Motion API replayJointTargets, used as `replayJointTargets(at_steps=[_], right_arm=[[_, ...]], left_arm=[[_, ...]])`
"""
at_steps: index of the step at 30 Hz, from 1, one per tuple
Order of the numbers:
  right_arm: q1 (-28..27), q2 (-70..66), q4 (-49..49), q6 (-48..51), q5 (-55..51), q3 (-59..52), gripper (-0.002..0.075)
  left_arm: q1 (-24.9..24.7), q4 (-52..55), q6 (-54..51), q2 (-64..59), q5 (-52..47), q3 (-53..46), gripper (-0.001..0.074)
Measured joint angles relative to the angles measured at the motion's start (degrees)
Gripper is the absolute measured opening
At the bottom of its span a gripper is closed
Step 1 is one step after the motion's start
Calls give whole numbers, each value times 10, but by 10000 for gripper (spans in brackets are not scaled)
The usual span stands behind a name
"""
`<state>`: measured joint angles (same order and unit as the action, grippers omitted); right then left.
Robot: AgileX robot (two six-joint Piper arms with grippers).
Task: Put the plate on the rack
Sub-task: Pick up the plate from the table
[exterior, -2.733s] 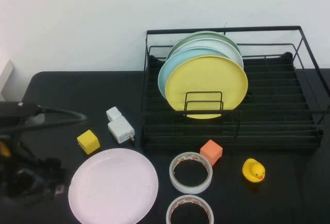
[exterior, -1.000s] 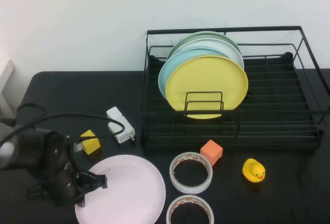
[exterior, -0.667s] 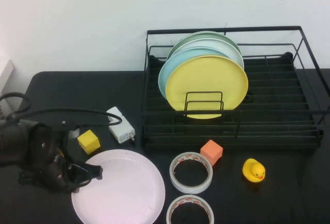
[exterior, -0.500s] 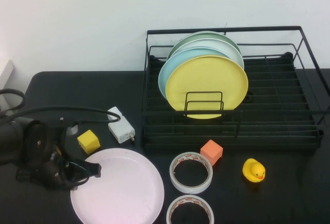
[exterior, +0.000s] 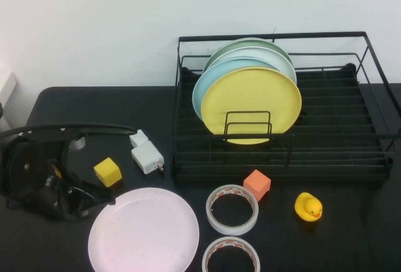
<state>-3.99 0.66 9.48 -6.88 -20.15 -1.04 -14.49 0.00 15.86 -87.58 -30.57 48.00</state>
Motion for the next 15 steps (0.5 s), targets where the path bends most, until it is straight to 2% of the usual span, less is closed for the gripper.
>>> replayJointTargets(at_steps=[9,12,15], right_arm=[[0,0,0,0,0,0,-2],[0,0,0,0,0,0,-2],[0,0,0,0,0,0,-2]], left_arm=[[0,0,-1,-12,-18,0,10],[0,0,5,-38,-18,0,92],[0,-16,7,-76,-18,0,241]])
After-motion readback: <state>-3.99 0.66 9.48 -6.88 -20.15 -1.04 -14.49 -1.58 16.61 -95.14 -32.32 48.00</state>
